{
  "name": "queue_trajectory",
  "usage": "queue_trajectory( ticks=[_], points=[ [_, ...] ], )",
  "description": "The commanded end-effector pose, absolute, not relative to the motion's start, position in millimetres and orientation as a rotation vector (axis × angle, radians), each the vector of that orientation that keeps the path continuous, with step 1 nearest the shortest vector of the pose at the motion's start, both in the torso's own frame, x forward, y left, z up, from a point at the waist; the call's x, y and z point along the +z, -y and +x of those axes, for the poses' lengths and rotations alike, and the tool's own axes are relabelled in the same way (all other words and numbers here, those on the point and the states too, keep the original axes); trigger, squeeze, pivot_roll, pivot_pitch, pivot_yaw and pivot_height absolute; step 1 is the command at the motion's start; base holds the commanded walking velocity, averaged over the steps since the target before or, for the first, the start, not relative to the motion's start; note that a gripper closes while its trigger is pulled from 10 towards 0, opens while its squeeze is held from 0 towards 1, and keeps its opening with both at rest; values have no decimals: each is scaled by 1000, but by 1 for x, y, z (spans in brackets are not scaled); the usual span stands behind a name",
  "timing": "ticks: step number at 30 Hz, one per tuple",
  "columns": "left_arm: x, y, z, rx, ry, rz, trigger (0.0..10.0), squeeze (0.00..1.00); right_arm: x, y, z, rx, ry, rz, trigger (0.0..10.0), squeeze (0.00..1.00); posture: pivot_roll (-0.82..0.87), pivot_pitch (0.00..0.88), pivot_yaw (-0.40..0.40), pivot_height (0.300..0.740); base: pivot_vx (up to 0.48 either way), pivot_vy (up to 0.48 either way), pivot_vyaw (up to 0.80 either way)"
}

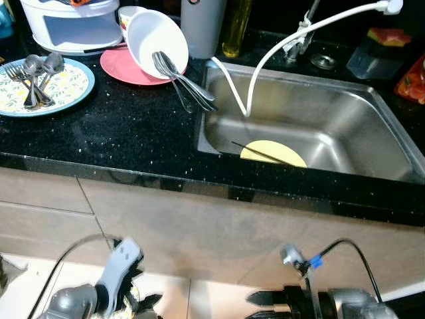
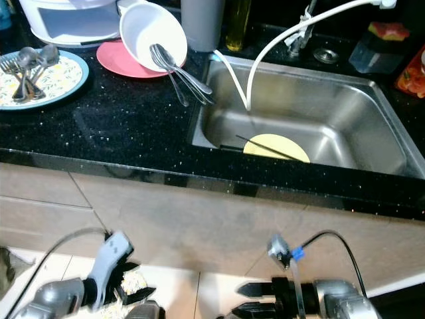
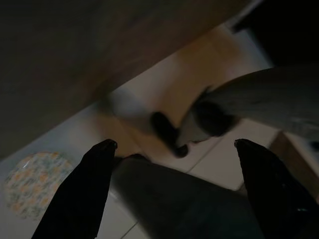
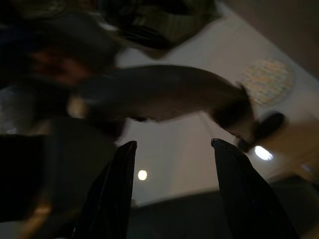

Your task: Kitchen organization

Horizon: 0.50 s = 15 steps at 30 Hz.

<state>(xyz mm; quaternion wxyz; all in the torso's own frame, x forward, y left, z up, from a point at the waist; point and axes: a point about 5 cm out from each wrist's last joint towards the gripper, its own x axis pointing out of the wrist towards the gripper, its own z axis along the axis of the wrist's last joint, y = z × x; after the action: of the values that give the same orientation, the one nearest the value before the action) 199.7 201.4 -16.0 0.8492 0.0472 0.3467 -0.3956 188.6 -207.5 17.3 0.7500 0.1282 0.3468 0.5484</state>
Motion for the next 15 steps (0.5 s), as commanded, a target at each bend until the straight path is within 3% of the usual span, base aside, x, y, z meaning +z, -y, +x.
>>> queue_trajectory(
  ticks=[1, 2, 5, 11, 13, 15],
  points=[
    [-30, -206, 195, -765, -783, 138, 10000, 0, 3, 221, 187, 1064, -808, 253, 10000, 0, 140, 83, -83, 740, 0, 0, 0],
    [-30, -206, 195, -765, -783, 138, 10000, 0, 3, 221, 187, 1064, -808, 253, 10000, 0, 140, 83, -83, 740, 0, 0, 0],
    [-48, -219, 192, -611, -882, 175, 10000, 0, -24, 235, 183, 821, -894, 216, 10000, 0, 142, 79, -83, 740, 0, 0, 0],
    [-65, -224, 182, -478, -965, 182, 10000, 0, -53, 241, 176, 486, -941, 241, 10000, 0, 137, 74, -76, 740, 0, 0, 0],
    [-65, -224, 182, -478, -965, 182, 10000, 0, -53, 241, 176, 486, -941, 241, 10000, 0, 137, 74, -76, 740, 0, 0, 0],
    [-68, -226, 180, -418, -976, 171, 10000, 0, -60, 243, 174, 355, -949, 236, 10000, 0, 135, 71, -76, 740, 0, 0, 0]
  ],
)
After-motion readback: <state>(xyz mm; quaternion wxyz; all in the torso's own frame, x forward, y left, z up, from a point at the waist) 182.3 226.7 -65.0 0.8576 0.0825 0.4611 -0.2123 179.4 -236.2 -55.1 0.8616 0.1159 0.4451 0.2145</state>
